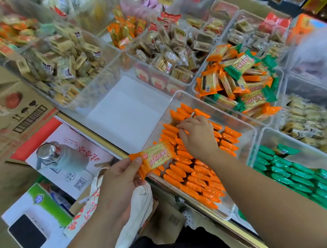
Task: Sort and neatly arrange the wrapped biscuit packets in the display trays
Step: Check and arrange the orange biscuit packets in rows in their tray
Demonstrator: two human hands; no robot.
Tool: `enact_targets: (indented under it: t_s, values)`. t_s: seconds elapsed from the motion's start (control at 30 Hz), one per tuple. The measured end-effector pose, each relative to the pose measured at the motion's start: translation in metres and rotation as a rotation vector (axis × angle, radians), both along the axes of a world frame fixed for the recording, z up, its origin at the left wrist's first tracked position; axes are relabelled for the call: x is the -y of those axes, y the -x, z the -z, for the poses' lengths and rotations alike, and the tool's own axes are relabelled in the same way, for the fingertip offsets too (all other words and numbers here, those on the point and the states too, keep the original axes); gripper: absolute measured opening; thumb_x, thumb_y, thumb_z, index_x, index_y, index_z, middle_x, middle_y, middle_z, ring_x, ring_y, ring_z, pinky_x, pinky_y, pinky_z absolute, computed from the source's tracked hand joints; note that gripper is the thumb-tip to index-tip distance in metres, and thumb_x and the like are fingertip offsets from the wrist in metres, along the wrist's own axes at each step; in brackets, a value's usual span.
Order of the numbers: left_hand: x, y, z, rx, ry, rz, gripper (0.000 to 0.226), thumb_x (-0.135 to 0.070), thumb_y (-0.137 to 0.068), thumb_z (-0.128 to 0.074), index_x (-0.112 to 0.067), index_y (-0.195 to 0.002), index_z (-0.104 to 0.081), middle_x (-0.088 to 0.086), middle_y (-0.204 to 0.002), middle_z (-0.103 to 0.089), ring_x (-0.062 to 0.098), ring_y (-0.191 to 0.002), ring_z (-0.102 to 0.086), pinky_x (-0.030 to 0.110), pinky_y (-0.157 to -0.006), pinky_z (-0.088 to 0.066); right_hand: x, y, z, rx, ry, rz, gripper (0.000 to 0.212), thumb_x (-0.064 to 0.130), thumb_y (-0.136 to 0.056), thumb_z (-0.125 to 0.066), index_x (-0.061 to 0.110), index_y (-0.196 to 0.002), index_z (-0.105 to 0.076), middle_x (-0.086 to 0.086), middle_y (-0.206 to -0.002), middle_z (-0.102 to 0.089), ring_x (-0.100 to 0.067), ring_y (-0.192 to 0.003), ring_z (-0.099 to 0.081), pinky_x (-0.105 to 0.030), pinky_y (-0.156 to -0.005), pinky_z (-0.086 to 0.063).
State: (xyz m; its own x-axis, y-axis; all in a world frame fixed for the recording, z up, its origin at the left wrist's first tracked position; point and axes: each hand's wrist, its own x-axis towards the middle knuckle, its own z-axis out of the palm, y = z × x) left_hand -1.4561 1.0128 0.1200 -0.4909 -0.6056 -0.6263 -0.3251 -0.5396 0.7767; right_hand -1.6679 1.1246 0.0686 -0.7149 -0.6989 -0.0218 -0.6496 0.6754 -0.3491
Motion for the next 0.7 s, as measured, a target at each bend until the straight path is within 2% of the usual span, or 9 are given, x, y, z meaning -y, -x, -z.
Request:
enact_targets:
  t_s: [0.03, 0.1, 0.17, 0.2, 0.3, 0.4, 0.5, 0.6, 0.7]
  values:
    - [-0.002, -0.001, -0.003, -0.011, -0.001, 0.008, 0.02, -0.026, -0.097, -0.062, -0.015, -0.11, -0.073, 0.01, -0.102, -0.075, 0.04, -0.105, -0.065, 0.037, -0.077, -0.054, -0.007, -0.008, -0.01, 0.066, 0.088, 0.009, 0.034, 0.035, -0.1, -0.045, 0.021, -0.104, -0.077, 0.004, -0.112, -0.072, -0.024, -0.108, -0.056, -0.041, -0.09, -0.04]
    - [-0.006, -0.001, -0.011, -0.049, -0.024, 0.028, 0.021, -0.023, -0.097, -0.061, -0.013, -0.11, -0.073, 0.01, -0.102, -0.076, 0.038, -0.101, -0.067, 0.041, -0.082, -0.052, -0.023, -0.029, -0.038, 0.337, 0.238, 0.048, 0.038, 0.038, -0.103, -0.046, 0.018, -0.091, -0.076, 0.007, -0.092, -0.073, -0.014, -0.09, -0.062, -0.038, -0.08, -0.046]
    - [-0.011, -0.002, -0.022, -0.09, -0.044, 0.057, 0.02, -0.02, -0.097, -0.059, -0.012, -0.107, -0.074, 0.011, -0.1, -0.076, 0.028, -0.091, -0.069, 0.043, -0.083, -0.052, -0.041, -0.049, -0.064, 0.663, 0.321, 0.126, 0.032, 0.036, -0.103, -0.052, 0.025, -0.082, -0.073, 0.014, -0.074, -0.067, -0.004, -0.07, -0.057, -0.03, -0.066, -0.045]
    - [-0.014, -0.003, -0.027, -0.113, -0.049, 0.073, 0.019, -0.019, -0.097, -0.059, -0.011, -0.106, -0.074, 0.011, -0.099, -0.076, 0.023, -0.085, -0.069, 0.041, -0.08, -0.052, -0.05, -0.058, -0.073, 0.747, 0.354, 0.148, 0.027, 0.033, -0.101, -0.057, 0.025, -0.081, -0.074, 0.011, -0.071, -0.067, -0.004, -0.066, -0.055, -0.029, -0.063, -0.044]
    - [-0.023, -0.007, -0.039, -0.136, -0.017, 0.132, 0.018, -0.016, -0.096, -0.061, -0.009, -0.106, -0.074, 0.011, -0.096, -0.076, 0.017, -0.077, -0.071, 0.035, -0.073, -0.055, -0.074, -0.078, -0.092, 0.871, 0.501, 0.26, 0.01, 0.019, -0.094, -0.068, 0.013, -0.094, -0.077, -0.003, -0.075, -0.072, -0.01, -0.068, -0.062, -0.025, -0.061, -0.05]
    - [-0.028, -0.013, -0.044, -0.109, 0.06, 0.13, 0.018, -0.013, -0.091, -0.068, -0.005, -0.106, -0.072, 0.016, -0.095, -0.075, 0.02, -0.075, -0.069, 0.031, -0.066, -0.057, -0.091, -0.094, -0.112, 1.051, 0.665, 0.384, 0.019, 0.013, -0.083, -0.076, 0.004, -0.099, -0.073, -0.009, -0.081, -0.074, -0.017, -0.071, -0.068, -0.023, -0.062, -0.053]
    - [-0.034, -0.021, -0.048, -0.109, 0.09, 0.144, 0.019, -0.013, -0.087, -0.071, -0.002, -0.103, -0.072, 0.023, -0.097, -0.073, 0.024, -0.075, -0.065, 0.032, -0.065, -0.055, -0.106, -0.107, -0.131, 1.131, 0.777, 0.418, 0.025, 0.017, -0.071, -0.076, 0.004, -0.092, -0.074, -0.011, -0.078, -0.073, -0.02, -0.069, -0.069, -0.024, -0.061, -0.055]
    - [-0.04, -0.031, -0.054, -0.137, 0.056, 0.177, 0.021, -0.012, -0.088, -0.069, 0.001, -0.105, -0.071, 0.023, -0.094, -0.072, 0.023, -0.073, -0.064, 0.029, -0.062, -0.055, -0.117, -0.12, -0.143, 1.14, 0.831, 0.397, 0.01, 0.019, -0.072, -0.074, 0.01, -0.077, -0.076, -0.012, -0.076, -0.072, -0.019, -0.066, -0.068, -0.024, -0.058, -0.054]
    - [-0.048, -0.04, -0.062, -0.173, 0.006, 0.218, 0.027, -0.016, -0.084, -0.068, 0.001, -0.105, -0.071, 0.019, -0.089, -0.073, 0.019, -0.069, -0.064, 0.027, -0.061, -0.055, -0.123, -0.129, -0.151, 1.183, 0.873, 0.357, 0.007, 0.017, -0.075, -0.072, 0.01, -0.075, -0.074, -0.014, -0.079, -0.072, -0.02, -0.066, -0.067, -0.023, -0.056, -0.054]
